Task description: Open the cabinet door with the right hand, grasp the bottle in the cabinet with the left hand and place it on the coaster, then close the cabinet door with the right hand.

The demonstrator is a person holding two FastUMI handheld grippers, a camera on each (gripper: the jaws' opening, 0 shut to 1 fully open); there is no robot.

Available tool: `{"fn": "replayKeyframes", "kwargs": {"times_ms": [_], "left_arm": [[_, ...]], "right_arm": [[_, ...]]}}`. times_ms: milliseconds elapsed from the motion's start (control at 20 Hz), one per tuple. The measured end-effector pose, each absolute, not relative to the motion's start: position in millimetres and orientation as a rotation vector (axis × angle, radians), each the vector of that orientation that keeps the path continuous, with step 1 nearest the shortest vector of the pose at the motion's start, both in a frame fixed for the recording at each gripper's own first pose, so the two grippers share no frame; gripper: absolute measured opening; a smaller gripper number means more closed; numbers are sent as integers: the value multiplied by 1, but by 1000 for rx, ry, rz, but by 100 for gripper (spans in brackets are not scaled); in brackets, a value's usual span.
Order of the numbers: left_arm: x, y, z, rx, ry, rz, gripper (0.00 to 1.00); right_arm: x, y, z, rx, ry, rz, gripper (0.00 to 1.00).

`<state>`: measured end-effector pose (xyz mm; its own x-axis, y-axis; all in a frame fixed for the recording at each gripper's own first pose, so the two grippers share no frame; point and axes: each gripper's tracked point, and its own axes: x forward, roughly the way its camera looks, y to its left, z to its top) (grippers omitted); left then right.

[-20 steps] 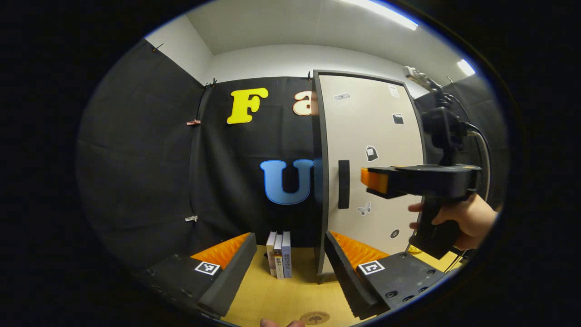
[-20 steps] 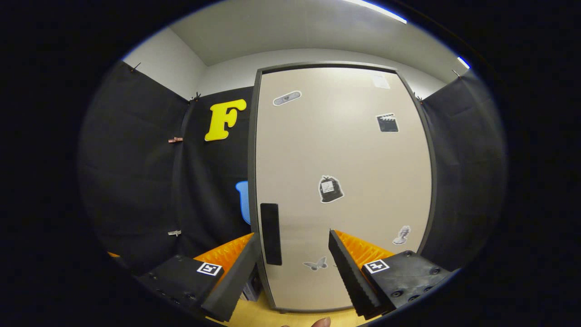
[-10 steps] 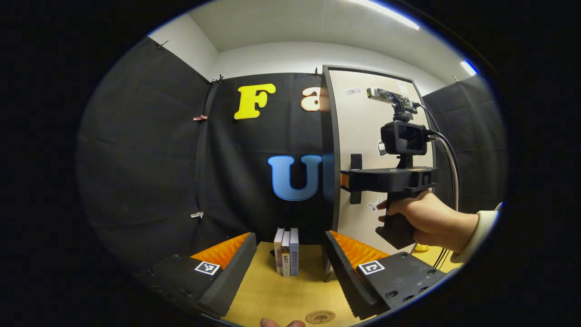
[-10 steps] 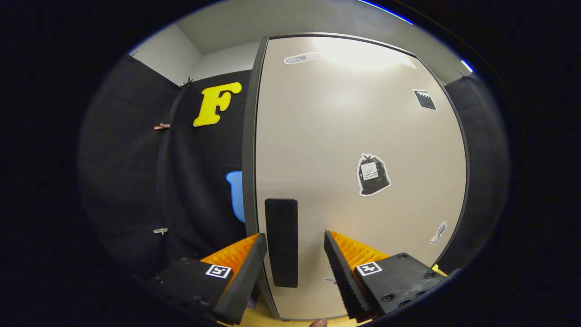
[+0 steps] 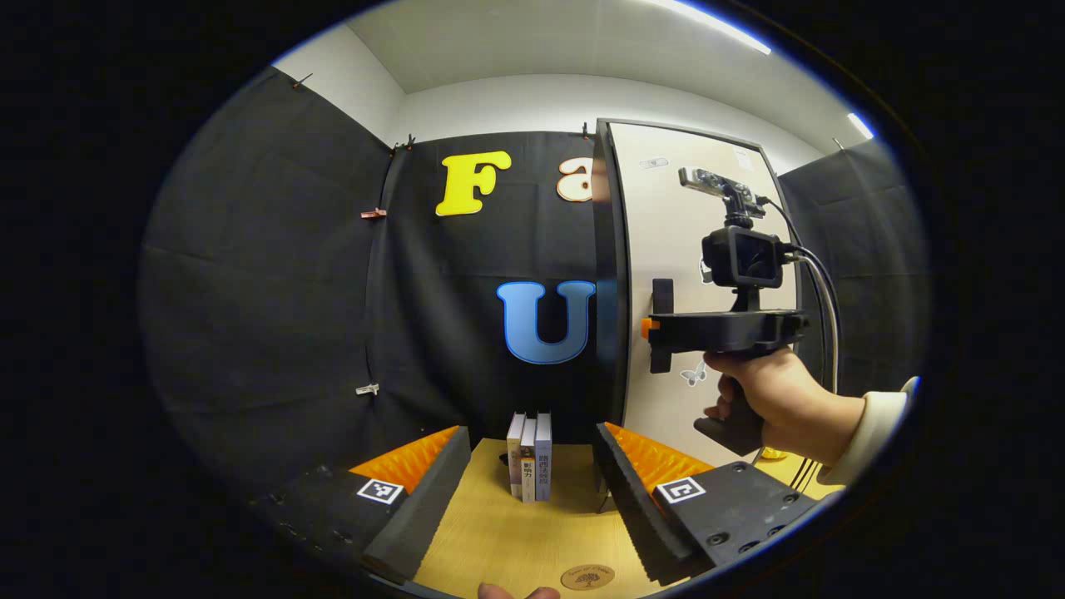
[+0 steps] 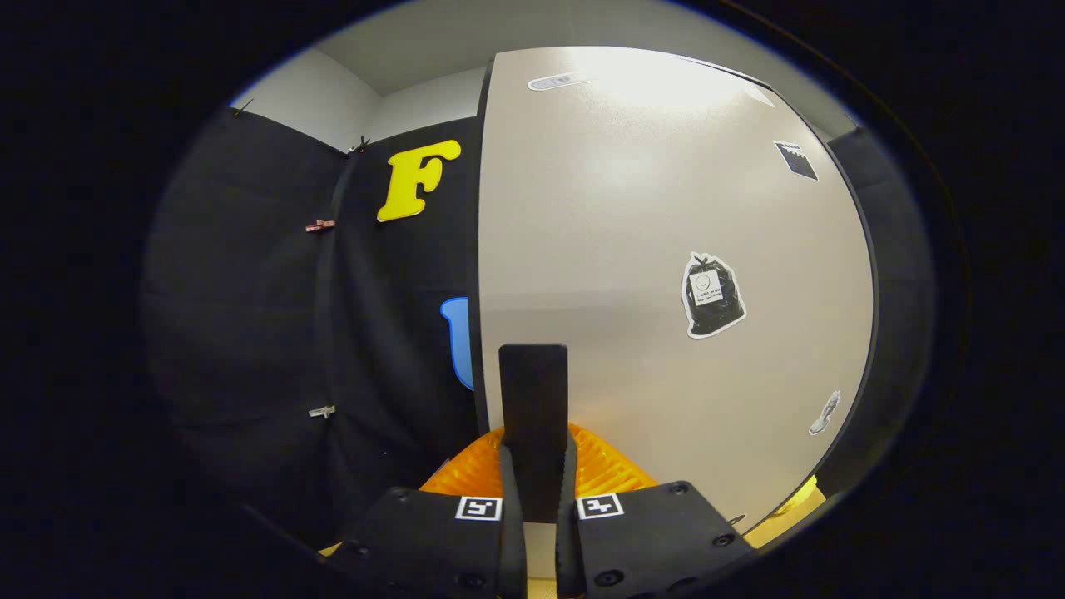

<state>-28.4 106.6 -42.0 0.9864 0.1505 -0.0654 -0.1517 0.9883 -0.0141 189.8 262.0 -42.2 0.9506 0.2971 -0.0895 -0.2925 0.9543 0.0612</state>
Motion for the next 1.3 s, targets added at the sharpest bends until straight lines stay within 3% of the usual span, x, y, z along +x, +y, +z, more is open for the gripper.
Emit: {"fn": "replayKeyframes", "kwargs": {"times_ms": [300, 650, 1300], "left_arm": [[-37, 87, -33, -14, 46, 125, 95], [-40, 56, -28, -17, 40, 72, 95], [-24, -21, -16, -24, 14, -65, 95]], "right_arm": [[116, 233, -34, 81, 111, 400, 18], [46, 172, -22, 82, 116, 404, 18], [-21, 36, -4, 56, 100, 233, 17]]}}
